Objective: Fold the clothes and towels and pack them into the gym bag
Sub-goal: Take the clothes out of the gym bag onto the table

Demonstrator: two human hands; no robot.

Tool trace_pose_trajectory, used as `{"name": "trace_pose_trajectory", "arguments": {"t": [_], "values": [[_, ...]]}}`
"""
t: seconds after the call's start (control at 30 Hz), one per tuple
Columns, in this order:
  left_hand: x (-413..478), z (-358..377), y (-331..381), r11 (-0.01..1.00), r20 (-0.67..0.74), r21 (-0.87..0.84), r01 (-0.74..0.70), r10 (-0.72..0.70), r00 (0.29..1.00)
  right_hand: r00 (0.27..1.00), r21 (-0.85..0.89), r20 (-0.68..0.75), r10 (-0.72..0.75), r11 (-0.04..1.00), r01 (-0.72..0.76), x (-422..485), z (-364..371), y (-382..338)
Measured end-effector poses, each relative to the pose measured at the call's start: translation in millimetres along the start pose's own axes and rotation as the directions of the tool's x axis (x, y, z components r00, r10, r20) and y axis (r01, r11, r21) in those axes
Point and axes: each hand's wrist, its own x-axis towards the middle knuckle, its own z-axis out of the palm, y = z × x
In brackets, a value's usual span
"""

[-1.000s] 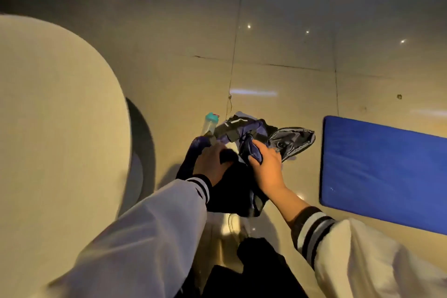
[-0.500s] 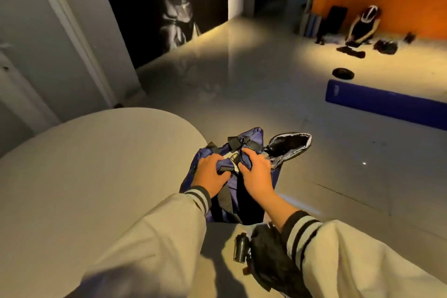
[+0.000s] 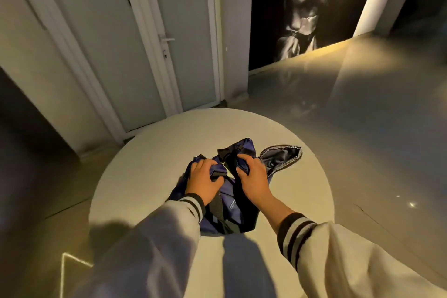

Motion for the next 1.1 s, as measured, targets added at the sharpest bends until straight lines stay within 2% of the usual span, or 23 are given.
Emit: {"name": "trace_pose_trajectory", "arguments": {"t": [0.13,0.23,0.3,0.33,0.4,0.47,0.57,0.77,0.83,0.93,1.0,1.1], "values": [[8.0,-51.2,-88.4,0.997,-0.142,0.039,0.069,-0.063,0.988,0.992,0.029,0.092,-0.085,0.996,0.083,35.6,85.2,-30.5],[7.6,-69.9,-149.8,0.987,-0.163,0.098,0.124,-0.107,0.981,0.988,-0.039,0.145,-0.054,0.997,0.060,47.2,141.9,-32.0],[7.3,-69.6,-187.3,0.956,-0.070,0.230,0.182,-0.170,0.983,0.976,-0.140,0.211,0.056,0.990,-0.026,41.1,173.0,-23.6],[5.8,-67.9,-199.6,0.924,0.025,0.297,0.240,-0.259,0.966,0.964,-0.210,0.238,0.117,0.975,-0.067,35.6,186.9,-17.1],[-0.4,-60.1,-217.0,0.861,0.206,0.391,0.326,-0.427,0.881,0.956,-0.339,0.247,0.156,0.939,-0.066,24.0,210.1,-4.0],[-7.1,-50.9,-231.5,0.830,0.305,0.450,0.330,-0.490,0.817,0.951,-0.427,0.264,0.158,0.903,-0.031,13.3,225.6,5.5],[-16.0,-37.9,-244.7,0.799,0.352,0.469,0.377,-0.561,0.749,0.903,-0.537,0.346,0.254,0.843,-0.032,4.2,237.9,14.0],[-19.1,-13.5,-274.0,0.719,0.355,0.454,0.527,-0.688,0.633,0.790,-0.547,0.492,0.366,0.836,-0.046,12.4,266.1,33.9],[-17.6,-4.7,-284.7,0.712,0.337,0.419,0.563,-0.698,0.631,0.763,-0.541,0.525,0.378,0.840,-0.044,13.9,276.6,41.6],[-17.0,7.7,-305.1,0.706,0.277,0.429,0.564,-0.697,0.661,0.761,-0.520,0.538,0.364,0.853,-0.040,22.6,293.0,54.7],[-13.6,12.4,-316.7,0.694,0.252,0.464,0.551,-0.700,0.669,0.776,-0.496,0.544,0.319,0.868,-0.009,37.4,303.0,61.5],[-0.6,10.6,-316.4,0.677,0.121,0.468,0.569,-0.686,0.717,0.804,-0.394,0.557,0.208,0.918,0.035,58.8,313.8,66.5]]}}
